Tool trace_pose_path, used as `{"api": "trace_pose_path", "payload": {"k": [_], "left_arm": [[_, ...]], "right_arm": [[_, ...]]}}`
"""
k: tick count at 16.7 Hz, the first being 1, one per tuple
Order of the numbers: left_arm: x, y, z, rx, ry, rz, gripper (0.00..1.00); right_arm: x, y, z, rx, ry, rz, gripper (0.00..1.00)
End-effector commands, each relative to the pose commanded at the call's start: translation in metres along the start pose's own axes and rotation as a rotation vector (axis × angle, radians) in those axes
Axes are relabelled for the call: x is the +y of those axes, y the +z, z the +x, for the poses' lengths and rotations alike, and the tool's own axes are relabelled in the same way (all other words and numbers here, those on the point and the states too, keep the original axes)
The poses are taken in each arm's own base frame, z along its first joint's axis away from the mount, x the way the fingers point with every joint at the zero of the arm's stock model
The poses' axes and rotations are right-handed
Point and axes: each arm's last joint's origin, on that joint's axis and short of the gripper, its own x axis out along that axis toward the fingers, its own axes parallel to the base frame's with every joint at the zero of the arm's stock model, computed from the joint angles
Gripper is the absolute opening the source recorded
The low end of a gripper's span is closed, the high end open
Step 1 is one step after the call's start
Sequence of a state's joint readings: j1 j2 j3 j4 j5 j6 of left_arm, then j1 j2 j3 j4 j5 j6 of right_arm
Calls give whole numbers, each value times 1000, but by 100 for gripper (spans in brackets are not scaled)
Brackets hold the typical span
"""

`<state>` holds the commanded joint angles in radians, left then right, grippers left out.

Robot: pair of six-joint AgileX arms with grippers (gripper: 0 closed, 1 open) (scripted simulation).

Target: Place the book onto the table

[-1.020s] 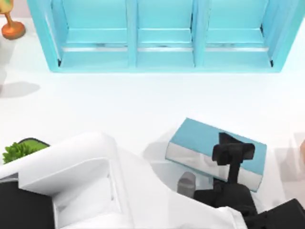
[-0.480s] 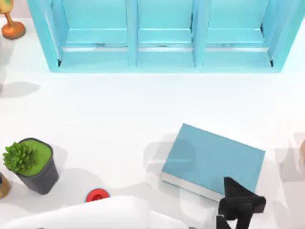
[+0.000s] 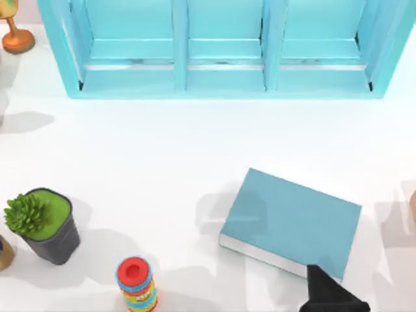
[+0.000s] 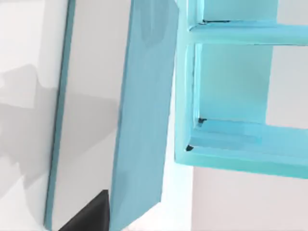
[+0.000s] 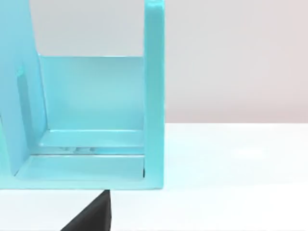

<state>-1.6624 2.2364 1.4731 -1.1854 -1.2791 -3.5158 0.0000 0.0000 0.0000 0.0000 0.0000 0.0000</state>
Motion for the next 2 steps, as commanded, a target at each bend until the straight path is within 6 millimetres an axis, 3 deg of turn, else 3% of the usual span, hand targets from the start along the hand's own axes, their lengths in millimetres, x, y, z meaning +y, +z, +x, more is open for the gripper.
{"api": "trace_pose_path", "payload": {"k": [2], "left_arm": [[0, 0, 0, 0, 0, -1, 100]], "right_arm": [[0, 0, 0, 0, 0, 0, 100]]}}
